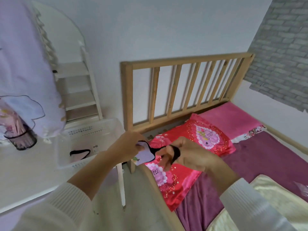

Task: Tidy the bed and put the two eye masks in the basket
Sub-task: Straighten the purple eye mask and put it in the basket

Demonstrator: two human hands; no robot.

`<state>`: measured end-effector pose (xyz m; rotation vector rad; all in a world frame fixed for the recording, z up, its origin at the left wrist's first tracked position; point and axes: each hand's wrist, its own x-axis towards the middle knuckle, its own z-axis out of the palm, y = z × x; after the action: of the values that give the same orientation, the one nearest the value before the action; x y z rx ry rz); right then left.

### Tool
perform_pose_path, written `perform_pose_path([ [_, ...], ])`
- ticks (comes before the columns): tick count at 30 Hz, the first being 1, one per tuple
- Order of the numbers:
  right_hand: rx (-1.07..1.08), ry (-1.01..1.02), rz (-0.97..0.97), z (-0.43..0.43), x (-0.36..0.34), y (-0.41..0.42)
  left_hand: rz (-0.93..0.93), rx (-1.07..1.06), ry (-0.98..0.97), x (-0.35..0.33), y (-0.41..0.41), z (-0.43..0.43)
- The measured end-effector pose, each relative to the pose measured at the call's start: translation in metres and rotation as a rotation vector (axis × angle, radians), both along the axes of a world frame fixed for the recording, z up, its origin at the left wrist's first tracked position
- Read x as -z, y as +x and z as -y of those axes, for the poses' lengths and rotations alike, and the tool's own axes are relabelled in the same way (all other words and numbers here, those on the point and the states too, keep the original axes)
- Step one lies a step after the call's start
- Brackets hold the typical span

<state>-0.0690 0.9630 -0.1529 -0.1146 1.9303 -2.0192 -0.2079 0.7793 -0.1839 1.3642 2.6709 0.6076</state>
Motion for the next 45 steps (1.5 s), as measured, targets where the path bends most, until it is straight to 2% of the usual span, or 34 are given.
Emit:
perform_pose_path([
  [1,0.173,-0.190,-0.070,0.006,-0.003,-0.008,0.017,0.012,0.023,0.001,0.001,0.004],
  [2,0.359,-0.264,-0.157,0.010,-0.004,-0.015,0.045,0.021,0.063,0.002,0.001,0.008],
  [3,0.525,-0.180,-0.256,0.012,-0.002,-0.021,0.086,0.024,0.113,0.002,0.001,0.012],
  [5,0.681,0.326,-0.408,0.020,0.004,-0.031,0.164,0.029,0.184,-0.002,-0.001,0.019],
  [6,0.620,0.583,-0.428,0.025,0.009,-0.034,0.202,0.027,0.204,-0.003,-0.003,0.023],
  [7,0.506,0.757,-0.411,0.031,0.015,-0.035,0.230,0.017,0.223,-0.005,-0.005,0.027],
  [8,0.408,0.830,-0.374,0.037,0.018,-0.036,0.246,-0.004,0.241,-0.007,-0.007,0.031],
  [10,0.355,0.775,-0.330,0.044,0.020,-0.039,0.297,-0.053,0.278,-0.007,-0.011,0.041],
  [13,0.414,0.723,-0.350,0.055,0.017,-0.046,0.409,-0.042,0.314,-0.003,-0.013,0.052],
  [16,0.504,0.879,-0.346,0.068,0.021,-0.055,0.457,-0.062,0.396,0.000,-0.011,0.059],
  [18,0.526,0.978,-0.371,0.076,0.023,-0.060,0.402,-0.184,0.510,0.003,-0.011,0.064],
  [21,0.492,1.145,-0.397,0.086,0.026,-0.068,0.338,-0.301,0.577,0.005,-0.006,0.069],
  [27,0.327,1.354,-0.512,0.107,0.031,-0.084,0.467,-0.295,0.446,0.009,-0.009,0.076],
  [33,0.343,1.308,-0.547,0.130,0.041,-0.103,0.383,-0.424,0.363,0.014,-0.025,0.092],
  [36,0.401,1.155,-0.532,0.135,0.048,-0.113,0.357,-0.603,0.459,0.018,-0.042,0.111],
  [39,0.397,1.033,-0.529,0.139,0.052,-0.122,0.485,-0.793,0.616,0.028,-0.062,0.137],
  [45,0.493,0.657,-0.387,0.168,0.072,-0.140,0.631,-0.960,0.677,0.052,-0.081,0.162],
])
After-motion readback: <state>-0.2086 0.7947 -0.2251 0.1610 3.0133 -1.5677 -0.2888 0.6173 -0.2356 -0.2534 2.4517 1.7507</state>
